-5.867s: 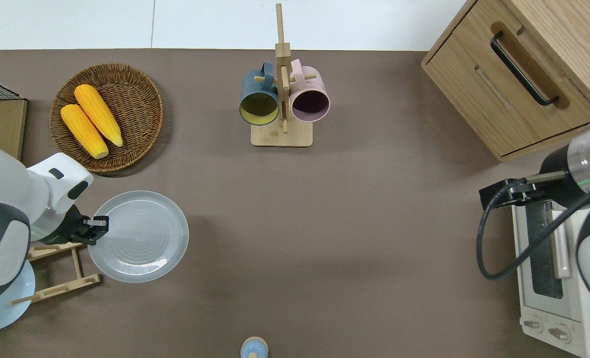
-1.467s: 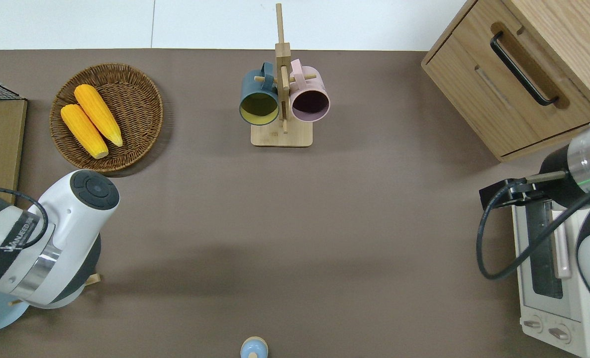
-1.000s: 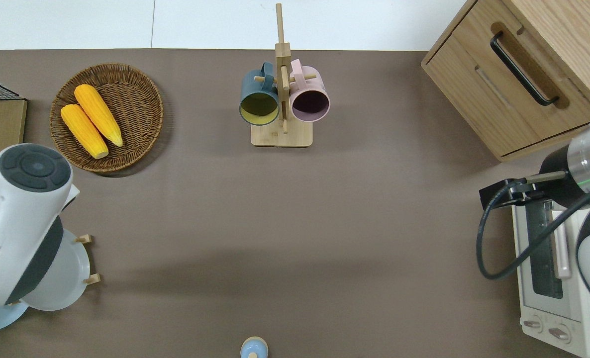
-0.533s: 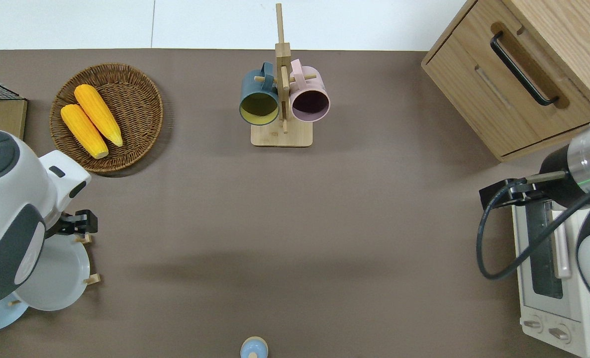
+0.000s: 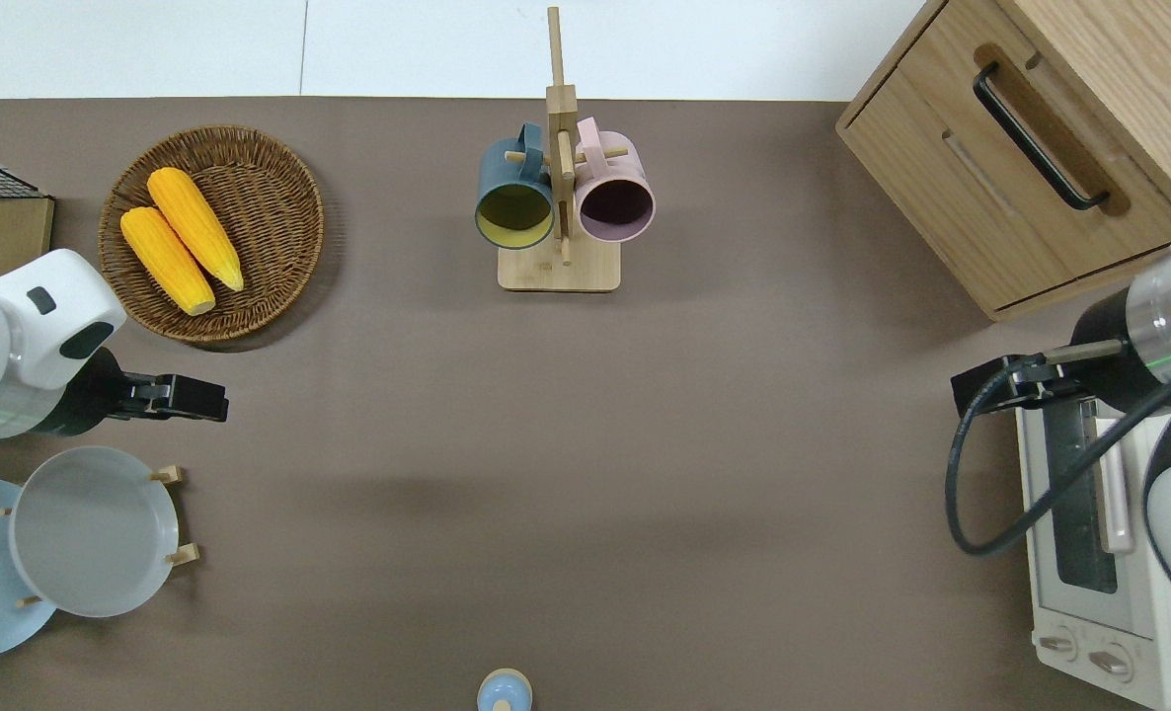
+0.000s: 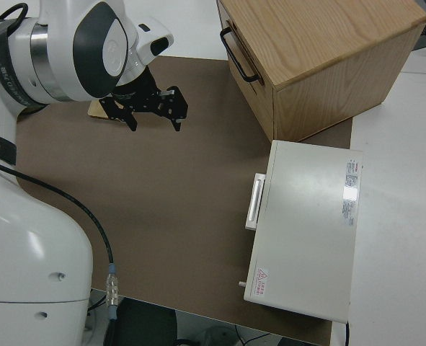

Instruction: Pick gray plate from table and place it on lower plate rack with left arm

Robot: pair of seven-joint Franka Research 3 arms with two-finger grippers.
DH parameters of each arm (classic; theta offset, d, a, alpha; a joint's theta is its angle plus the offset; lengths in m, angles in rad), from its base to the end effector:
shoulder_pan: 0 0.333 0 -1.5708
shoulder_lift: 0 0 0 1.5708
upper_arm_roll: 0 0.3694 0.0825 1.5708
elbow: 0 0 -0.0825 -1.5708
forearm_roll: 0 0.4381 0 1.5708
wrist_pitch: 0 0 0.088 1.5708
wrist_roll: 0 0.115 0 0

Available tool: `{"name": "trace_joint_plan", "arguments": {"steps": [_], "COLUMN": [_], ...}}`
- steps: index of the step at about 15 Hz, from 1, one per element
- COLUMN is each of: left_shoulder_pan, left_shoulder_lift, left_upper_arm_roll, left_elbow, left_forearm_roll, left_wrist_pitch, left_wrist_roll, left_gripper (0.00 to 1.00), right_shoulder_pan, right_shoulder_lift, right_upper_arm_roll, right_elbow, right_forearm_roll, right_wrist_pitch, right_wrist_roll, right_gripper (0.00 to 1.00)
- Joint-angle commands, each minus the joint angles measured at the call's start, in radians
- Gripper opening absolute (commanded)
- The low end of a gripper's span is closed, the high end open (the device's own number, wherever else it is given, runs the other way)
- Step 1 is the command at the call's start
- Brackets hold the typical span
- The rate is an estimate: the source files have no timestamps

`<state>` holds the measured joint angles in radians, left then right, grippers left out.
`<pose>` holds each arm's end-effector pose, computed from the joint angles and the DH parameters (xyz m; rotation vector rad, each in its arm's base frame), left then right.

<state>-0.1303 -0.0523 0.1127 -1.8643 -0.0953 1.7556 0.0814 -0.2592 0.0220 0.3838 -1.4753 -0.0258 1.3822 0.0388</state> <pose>0.5895 -0.0183 0.5622 3.0374 -0.1202 -0.0815 0.5913 0.0677 0.6916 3.1075 0.1287 -0.1739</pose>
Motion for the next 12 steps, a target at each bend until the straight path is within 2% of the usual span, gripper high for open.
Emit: {"name": "trace_joint_plan", "arguments": {"steps": [1, 5, 12], "left_shoulder_pan": [-0.003, -0.006, -0.003], "left_shoulder_lift": [-0.007, -0.006, -0.007], "left_upper_arm_roll": [-0.010, -0.022, -0.045], "left_elbow": [0.060, 0.137, 0.163], "left_forearm_roll": [0.006, 0.061, 0.097], "left_wrist_pitch": [-0.019, -0.094, -0.145], "left_wrist_roll": [0.017, 0.017, 0.015], "left_gripper": [1.00, 1.00, 1.00], "right_shoulder_pan": [-0.023, -0.023, -0.023], "right_shoulder_lift": [-0.002, -0.002, -0.002], "right_upper_arm_roll": [0.021, 0.021, 0.021], "right_elbow": [0.007, 0.007, 0.007], "right_forearm_roll": [-0.005, -0.006, -0.005], "right_wrist_pitch": [-0.011, -0.011, -0.011], "right_wrist_roll": [0.012, 0.012, 0.012], "right_gripper": [0.983, 0.983, 0.983]}}
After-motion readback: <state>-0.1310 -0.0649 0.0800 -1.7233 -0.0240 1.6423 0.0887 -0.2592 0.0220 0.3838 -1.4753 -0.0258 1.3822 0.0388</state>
